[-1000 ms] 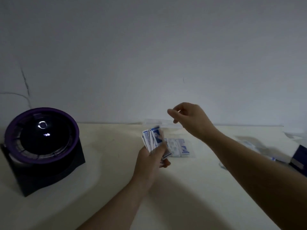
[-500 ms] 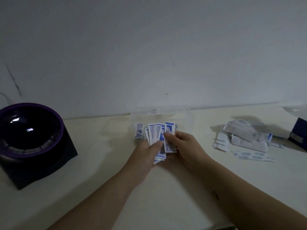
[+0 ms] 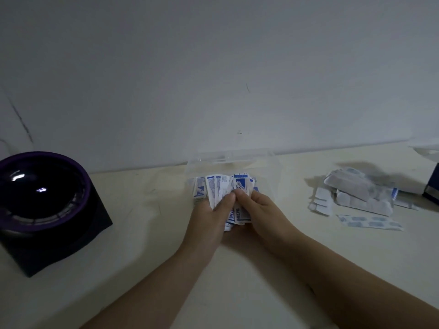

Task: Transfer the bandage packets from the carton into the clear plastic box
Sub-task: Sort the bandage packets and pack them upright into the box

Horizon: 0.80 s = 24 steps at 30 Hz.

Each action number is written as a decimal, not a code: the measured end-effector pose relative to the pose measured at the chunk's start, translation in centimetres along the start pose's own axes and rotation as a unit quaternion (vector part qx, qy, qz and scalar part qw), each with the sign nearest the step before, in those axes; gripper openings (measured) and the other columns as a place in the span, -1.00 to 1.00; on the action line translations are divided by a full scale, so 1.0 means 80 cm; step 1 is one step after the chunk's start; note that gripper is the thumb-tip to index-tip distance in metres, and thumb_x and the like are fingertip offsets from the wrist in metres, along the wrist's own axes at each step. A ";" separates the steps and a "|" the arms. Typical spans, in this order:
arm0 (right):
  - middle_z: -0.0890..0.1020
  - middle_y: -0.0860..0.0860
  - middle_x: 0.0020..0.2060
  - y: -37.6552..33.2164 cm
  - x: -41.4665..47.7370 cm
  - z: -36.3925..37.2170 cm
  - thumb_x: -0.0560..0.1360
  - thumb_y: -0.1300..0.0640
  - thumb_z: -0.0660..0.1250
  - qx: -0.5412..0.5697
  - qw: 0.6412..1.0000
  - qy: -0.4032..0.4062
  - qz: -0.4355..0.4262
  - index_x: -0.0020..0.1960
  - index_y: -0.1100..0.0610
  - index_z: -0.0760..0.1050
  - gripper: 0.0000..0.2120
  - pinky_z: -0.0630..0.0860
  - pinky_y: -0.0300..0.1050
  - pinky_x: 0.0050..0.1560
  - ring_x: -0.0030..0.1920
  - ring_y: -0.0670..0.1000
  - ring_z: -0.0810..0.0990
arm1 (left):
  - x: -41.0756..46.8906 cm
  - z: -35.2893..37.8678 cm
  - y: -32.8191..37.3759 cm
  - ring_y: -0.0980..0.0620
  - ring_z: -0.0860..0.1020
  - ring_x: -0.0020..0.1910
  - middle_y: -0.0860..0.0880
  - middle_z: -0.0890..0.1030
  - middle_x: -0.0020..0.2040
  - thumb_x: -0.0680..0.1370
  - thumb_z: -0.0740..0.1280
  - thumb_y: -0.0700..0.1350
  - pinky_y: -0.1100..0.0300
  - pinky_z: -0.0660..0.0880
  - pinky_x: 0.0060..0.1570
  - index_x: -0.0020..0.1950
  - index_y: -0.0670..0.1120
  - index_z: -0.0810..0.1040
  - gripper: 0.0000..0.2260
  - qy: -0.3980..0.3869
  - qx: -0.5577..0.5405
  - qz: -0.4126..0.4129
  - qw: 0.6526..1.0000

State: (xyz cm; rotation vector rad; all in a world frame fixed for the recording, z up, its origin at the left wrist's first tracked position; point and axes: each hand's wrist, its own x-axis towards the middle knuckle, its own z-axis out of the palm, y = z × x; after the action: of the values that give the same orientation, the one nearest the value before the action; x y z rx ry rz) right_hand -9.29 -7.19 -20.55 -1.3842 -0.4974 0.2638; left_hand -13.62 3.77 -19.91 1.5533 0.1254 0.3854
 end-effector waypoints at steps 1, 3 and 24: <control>0.69 0.15 -0.05 0.000 0.000 0.001 0.62 0.05 0.14 0.008 1.000 -0.003 0.003 0.08 0.20 0.57 -0.70 0.56 -0.02 0.05 -0.04 0.09 0.66 | 0.000 0.000 0.000 0.01 0.67 -0.06 -0.06 0.70 -0.07 0.60 0.24 -0.08 0.03 0.56 0.08 0.02 0.00 0.60 -0.85 0.002 0.000 -0.004 1.000; 0.68 0.17 -0.04 0.000 -0.001 0.001 0.61 0.05 0.15 0.023 1.000 -0.006 0.007 0.08 0.20 0.57 -0.71 0.55 0.02 0.08 -0.03 0.11 0.66 | -0.001 0.000 0.000 0.03 0.67 -0.09 -0.06 0.70 -0.08 0.61 0.21 -0.07 0.08 0.57 0.03 0.05 -0.01 0.59 -0.83 0.002 -0.002 -0.007 1.000; 0.69 0.19 -0.08 -0.024 -0.015 -0.002 0.59 0.14 0.18 0.071 0.996 0.042 0.017 0.08 0.24 0.56 -0.76 0.59 -0.01 -0.06 -0.09 0.14 0.67 | -0.004 -0.010 0.011 0.09 0.65 -0.31 -0.06 0.67 -0.15 0.57 0.28 -0.13 0.24 0.53 -0.36 0.13 -0.06 0.57 -0.84 0.042 -0.016 0.000 0.999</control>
State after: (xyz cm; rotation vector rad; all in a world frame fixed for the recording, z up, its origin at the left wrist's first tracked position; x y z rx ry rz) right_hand -10.48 -8.26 -18.93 -1.2595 -0.3785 0.2622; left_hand -14.31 4.37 -19.11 1.5056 0.1841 0.4506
